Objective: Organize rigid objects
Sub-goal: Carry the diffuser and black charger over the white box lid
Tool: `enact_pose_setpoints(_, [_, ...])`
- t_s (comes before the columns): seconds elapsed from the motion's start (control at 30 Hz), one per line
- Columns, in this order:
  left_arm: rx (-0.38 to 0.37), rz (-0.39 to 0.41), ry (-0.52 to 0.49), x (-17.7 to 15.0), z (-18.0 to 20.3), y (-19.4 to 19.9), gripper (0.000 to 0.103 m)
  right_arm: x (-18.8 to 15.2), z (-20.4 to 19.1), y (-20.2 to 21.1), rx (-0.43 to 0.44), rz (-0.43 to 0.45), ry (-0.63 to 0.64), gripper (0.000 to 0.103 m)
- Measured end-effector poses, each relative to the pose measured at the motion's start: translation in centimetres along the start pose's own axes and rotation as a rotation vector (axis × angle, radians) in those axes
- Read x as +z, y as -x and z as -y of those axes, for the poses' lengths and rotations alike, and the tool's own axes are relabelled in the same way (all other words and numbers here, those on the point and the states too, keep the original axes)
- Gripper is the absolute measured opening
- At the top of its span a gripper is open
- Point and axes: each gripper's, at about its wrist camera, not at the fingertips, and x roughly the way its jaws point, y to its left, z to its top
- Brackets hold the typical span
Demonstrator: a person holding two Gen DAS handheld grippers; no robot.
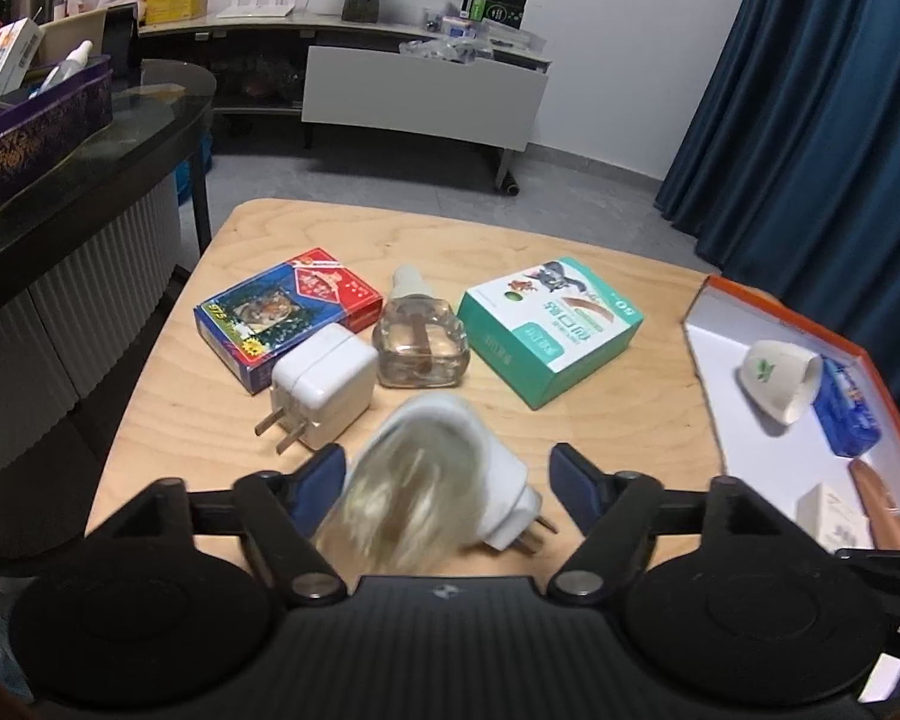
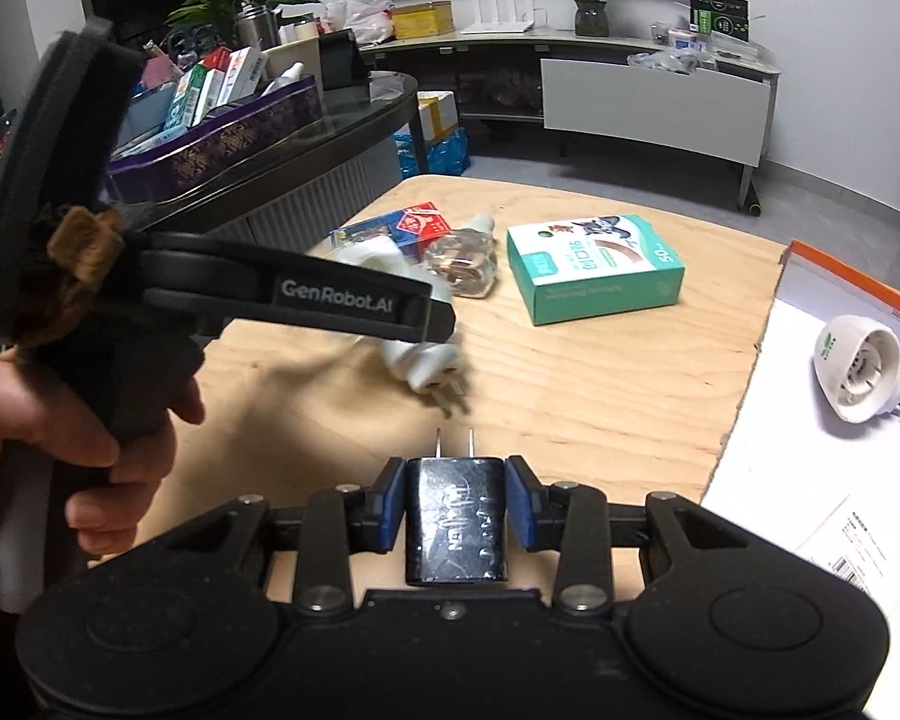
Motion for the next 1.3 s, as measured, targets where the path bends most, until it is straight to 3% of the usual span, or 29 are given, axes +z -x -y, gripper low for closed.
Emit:
enact_pose_setpoints(0.1, [-0.011, -0.007, -0.009, -0.2, -0.1, -0.5, 0.072, 0.0, 0.2, 0.0, -0.003, 0.004, -0.007, 0.044])
enact_pose_setpoints(0.37, [-0.056, 0.022, 0.009, -0.5, -0.2, 1.0, 0.071, 0.2, 0.5, 0.7, -0.011, 0.026, -0.019, 0.044])
enact_pose_setpoints(0.4, [-0.061, 0.028, 0.011, -0.4, -0.1, 1.4, 0.061, 0.3, 0.6, 1.0, -0.015, 0.033, -0.024, 0.044])
enact_pose_setpoints(0.8, [-0.13, 0.044, -0.002, -0.8, 2.0, 3.8, 0.06, 0.0, 2.8, 4.9, -0.086, 0.1, -0.085, 0.044])
enact_pose_setpoints(1.3, [-0.253, 0.089, -0.061, 0.1, 7.4, 6.2, 0.059, -1.3, 6.9, 10.5, -0.21, 0.198, -0.195, 0.044])
